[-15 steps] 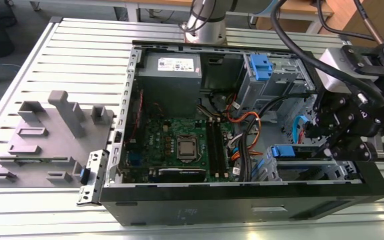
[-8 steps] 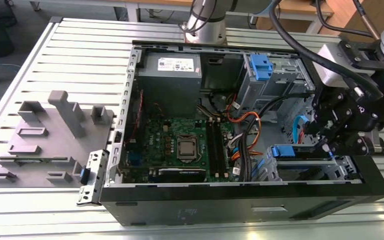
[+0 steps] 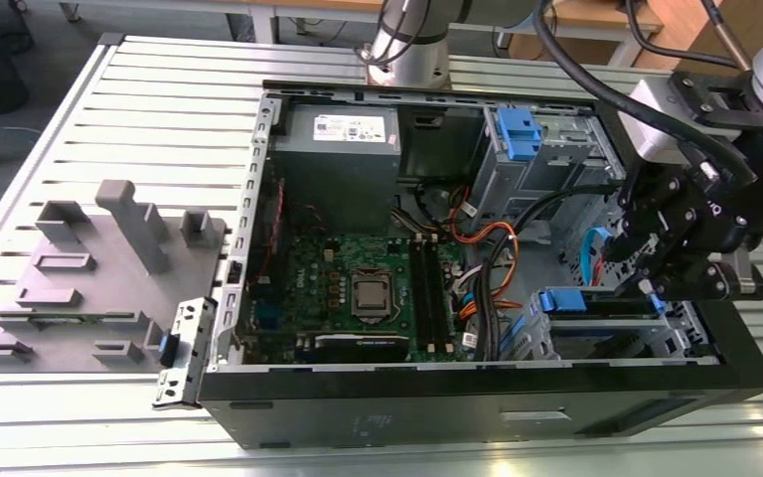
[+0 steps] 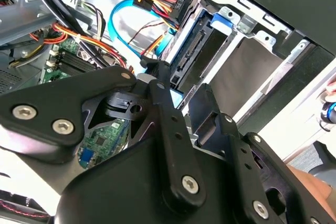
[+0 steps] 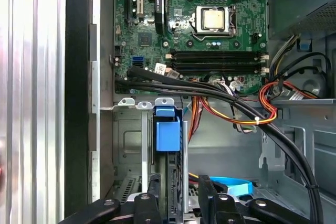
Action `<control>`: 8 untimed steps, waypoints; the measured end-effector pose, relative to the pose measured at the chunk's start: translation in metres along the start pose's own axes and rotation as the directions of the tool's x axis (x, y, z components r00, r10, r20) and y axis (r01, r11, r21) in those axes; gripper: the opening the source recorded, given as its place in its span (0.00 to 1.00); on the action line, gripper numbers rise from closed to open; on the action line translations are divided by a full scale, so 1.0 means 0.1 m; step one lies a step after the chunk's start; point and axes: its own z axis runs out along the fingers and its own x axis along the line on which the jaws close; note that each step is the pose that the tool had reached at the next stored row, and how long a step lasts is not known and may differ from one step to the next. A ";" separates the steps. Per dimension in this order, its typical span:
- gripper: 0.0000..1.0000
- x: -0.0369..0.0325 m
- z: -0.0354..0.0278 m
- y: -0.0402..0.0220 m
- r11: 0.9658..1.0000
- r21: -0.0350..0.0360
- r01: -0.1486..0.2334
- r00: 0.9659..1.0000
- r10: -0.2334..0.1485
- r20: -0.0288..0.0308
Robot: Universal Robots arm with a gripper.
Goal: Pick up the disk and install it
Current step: 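Insert the first disk wire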
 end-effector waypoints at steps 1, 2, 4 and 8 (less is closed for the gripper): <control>0.42 -0.001 -0.010 0.000 1.000 0.000 0.000 1.000 0.000 0.000; 0.42 -0.002 -0.024 0.001 1.000 0.000 0.000 1.000 0.000 0.000; 0.42 -0.003 -0.053 0.002 1.000 0.000 0.000 1.000 0.000 0.000; 0.42 -0.004 -0.077 0.003 1.000 0.000 0.000 1.000 0.000 0.001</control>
